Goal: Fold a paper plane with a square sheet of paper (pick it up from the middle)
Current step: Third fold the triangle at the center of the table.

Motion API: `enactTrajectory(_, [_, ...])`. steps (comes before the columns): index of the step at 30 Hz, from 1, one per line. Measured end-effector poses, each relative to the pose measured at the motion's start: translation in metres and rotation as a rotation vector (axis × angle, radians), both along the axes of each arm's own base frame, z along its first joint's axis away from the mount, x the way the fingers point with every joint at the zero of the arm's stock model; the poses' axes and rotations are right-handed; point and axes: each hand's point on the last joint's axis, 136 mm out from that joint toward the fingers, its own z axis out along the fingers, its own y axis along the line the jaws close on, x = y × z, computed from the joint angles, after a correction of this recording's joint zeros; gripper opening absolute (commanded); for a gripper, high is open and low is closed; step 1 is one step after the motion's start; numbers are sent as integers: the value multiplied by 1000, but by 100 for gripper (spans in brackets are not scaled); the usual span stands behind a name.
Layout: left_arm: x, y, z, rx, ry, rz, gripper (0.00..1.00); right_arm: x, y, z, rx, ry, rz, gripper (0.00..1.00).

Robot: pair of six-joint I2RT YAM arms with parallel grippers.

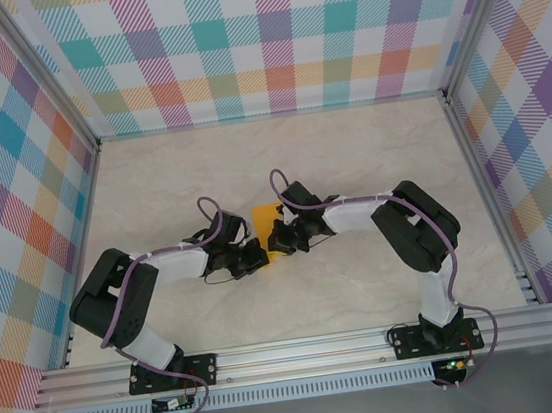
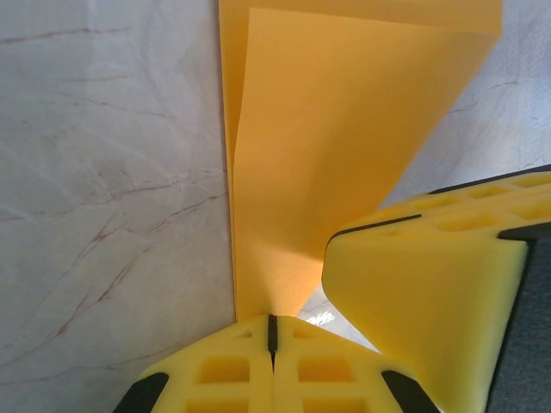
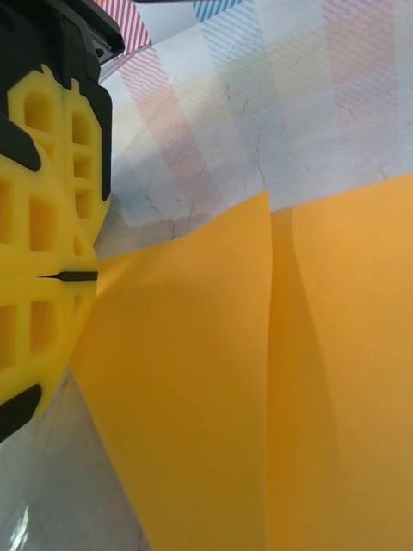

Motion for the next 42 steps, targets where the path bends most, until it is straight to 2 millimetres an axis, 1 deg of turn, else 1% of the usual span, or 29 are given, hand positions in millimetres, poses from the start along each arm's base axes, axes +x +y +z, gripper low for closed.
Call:
enactTrajectory(5, [-1,1,0,4,0,2,0,0,-3,-10,-24,15,-8,0])
enactTrajectory(18, [-2,2,0,10,3,4,0,7,-8,-11,-48,-25,16,0])
enactTrajectory(23, [-2,3,-1,12,7,4,0,24,-18,-11,-30,-85,20,0])
enactTrajectory(28, [-2,3,-1,13,9,4,0,29,-21,-11,-4,-121,39,0])
enactTrajectory(30, [-2,3,-1,13,8,3,0,35,-24,-11,-1,-131,32,0])
enactTrajectory(38, [-3,3,-1,15,8,1,0,71,-55,-10,-3,-175,-49,0])
enactTrajectory(42, [-3,3,-1,18,13,0,0,82,-66,-10,-6,-186,-74,0])
